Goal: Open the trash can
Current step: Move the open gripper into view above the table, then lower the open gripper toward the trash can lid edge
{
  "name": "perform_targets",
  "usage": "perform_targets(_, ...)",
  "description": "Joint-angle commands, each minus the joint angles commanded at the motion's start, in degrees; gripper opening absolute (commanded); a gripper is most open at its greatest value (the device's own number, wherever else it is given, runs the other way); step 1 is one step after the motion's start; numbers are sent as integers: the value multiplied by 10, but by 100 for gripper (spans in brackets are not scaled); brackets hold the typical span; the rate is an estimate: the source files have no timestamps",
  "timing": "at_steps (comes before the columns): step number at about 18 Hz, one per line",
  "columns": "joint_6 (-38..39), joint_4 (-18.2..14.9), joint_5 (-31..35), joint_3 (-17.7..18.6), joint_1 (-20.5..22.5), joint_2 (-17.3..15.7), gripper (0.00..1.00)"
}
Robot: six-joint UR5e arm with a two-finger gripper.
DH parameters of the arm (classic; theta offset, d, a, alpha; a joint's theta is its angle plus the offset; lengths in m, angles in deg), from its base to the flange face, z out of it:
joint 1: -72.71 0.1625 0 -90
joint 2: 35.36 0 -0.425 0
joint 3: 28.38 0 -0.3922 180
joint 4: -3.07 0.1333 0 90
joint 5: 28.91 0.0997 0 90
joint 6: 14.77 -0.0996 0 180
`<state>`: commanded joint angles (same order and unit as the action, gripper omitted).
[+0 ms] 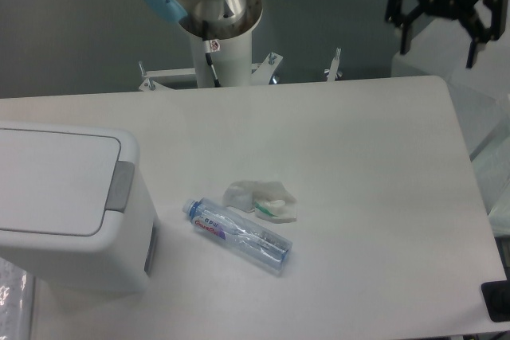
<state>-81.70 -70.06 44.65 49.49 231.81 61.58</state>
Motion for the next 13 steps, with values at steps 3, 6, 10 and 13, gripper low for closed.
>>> perform_targets(3, 160, 52, -5, 0, -44, 18, 100)
perform_targets(6, 268, 88, -9, 1, -75, 31, 100)
perform_targets(10, 396, 93, -36, 4, -128, 31, 100)
perform_targets(13, 491, 95, -62, 7, -156, 35, 100)
